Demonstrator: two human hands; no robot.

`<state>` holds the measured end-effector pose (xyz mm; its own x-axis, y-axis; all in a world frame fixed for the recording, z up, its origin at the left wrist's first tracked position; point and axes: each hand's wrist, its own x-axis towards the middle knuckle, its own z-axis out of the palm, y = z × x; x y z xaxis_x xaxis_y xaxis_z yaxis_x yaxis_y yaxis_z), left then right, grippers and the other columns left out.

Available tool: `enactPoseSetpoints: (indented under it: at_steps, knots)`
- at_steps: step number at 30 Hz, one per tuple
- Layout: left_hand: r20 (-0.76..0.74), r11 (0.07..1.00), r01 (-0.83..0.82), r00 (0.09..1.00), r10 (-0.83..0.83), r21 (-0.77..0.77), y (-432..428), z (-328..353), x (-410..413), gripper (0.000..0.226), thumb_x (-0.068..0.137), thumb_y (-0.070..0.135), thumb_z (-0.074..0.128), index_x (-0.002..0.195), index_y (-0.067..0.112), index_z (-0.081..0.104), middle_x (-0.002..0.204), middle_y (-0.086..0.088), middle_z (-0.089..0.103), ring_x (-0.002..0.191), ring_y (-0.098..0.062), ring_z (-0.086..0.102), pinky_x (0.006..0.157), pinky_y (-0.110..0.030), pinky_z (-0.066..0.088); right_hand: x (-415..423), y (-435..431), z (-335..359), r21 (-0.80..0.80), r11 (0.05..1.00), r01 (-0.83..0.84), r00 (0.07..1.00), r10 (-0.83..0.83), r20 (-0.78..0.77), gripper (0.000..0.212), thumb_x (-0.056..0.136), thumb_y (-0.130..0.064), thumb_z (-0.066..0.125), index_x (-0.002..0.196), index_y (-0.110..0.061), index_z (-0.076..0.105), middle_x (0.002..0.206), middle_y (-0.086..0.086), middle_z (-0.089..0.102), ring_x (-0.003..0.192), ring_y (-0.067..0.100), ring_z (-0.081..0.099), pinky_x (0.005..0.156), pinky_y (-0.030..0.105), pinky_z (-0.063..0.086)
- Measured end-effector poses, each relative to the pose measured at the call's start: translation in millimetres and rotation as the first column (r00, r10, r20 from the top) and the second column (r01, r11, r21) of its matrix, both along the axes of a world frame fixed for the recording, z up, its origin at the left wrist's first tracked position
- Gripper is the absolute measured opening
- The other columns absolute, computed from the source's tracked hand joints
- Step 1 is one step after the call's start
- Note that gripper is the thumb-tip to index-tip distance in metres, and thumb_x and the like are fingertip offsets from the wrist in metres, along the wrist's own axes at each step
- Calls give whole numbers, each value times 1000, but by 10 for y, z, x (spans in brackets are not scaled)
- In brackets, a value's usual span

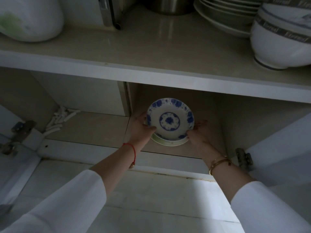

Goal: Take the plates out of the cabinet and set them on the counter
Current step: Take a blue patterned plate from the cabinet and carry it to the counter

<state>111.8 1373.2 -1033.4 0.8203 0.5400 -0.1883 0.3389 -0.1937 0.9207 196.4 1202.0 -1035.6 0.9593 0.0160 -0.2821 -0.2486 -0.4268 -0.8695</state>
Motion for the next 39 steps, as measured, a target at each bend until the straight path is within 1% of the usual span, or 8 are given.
enactPoseSetpoints:
  at_steps: [3, 5, 9, 15, 18, 24, 32, 39]
  knots:
    - [39, 990, -83, 995, 88, -117, -75, 69, -112, 50, 78, -11, 71, 125, 1, 58, 123, -20, 65, 114, -36, 64, 93, -50, 57, -77, -51, 41, -19, 1000, 15, 997, -13, 72, 33, 75, 9, 66, 101, -1, 48, 100, 14, 63, 93, 27, 63, 55, 22, 45]
    - [69, 992, -57, 996, 65, -113, -129, 115, -235, 40, 81, -11, 69, 118, -10, 54, 117, -31, 62, 110, -44, 62, 91, -44, 55, -186, -113, 107, 18, 1000, 23, 995, -25, 95, 34, 75, 7, 67, 99, -6, 48, 96, 10, 62, 91, 23, 61, 54, 19, 39]
    - [150, 976, -68, 984, 100, -206, -261, 353, -587, 40, 85, -7, 67, 119, 8, 50, 106, -3, 61, 94, -18, 62, 76, -21, 55, -536, -222, 322, 147, 988, 47, 993, -62, 99, 38, 78, 3, 67, 101, -17, 45, 102, 5, 58, 90, 18, 59, 60, 20, 42]
    - [85, 983, -65, 993, 80, -174, -346, 939, -1231, 48, 81, 3, 74, 119, 24, 53, 109, 6, 63, 94, -7, 64, 69, -20, 57, -1228, -419, 699, 301, 952, 49, 998, -62, 33, 35, 86, 3, 56, 107, -25, 54, 95, -3, 63, 84, 10, 62, 67, 25, 50]
    - [49, 990, -26, 998, 33, -138, -381, 1351, -1508, 50, 81, -1, 73, 122, 20, 53, 113, 4, 64, 97, -11, 64, 81, -34, 60, -1515, -496, 1032, 298, 953, 63, 996, -78, 39, 41, 86, 2, 58, 98, -37, 53, 98, -11, 62, 87, 3, 62, 66, 23, 54]
    - [-36, 981, 11, 999, -18, -193, -546, 2500, -2032, 47, 83, -5, 69, 121, 18, 53, 118, -1, 62, 108, -23, 62, 92, -45, 56, -2115, -722, 2162, 257, 960, 109, 994, -111, -4, 43, 84, 0, 59, 118, -25, 56, 102, -9, 65, 93, 11, 66, 61, 23, 54]
    - [-54, 975, 12, 998, -25, -221, -792, 4315, -2661, 52, 78, -2, 73, 114, 32, 57, 112, 11, 64, 99, -4, 62, 65, -9, 53, -2847, -1019, 4177, 247, 962, 115, 993, -111, -29, 42, 83, 4, 58, 116, -22, 54, 98, -12, 64, 87, 1, 65, 52, 8, 49]
    - [7, 989, 40, 999, -39, -142, -1127, 6192, -3335, 55, 76, -1, 72, 116, 34, 58, 117, 11, 63, 106, -9, 62, 84, -26, 52, -3583, -1417, 6050, 299, 950, 87, 996, -86, -16, 44, 83, -6, 63, 108, -40, 52, 105, -12, 62, 99, 12, 63, 64, 24, 60]
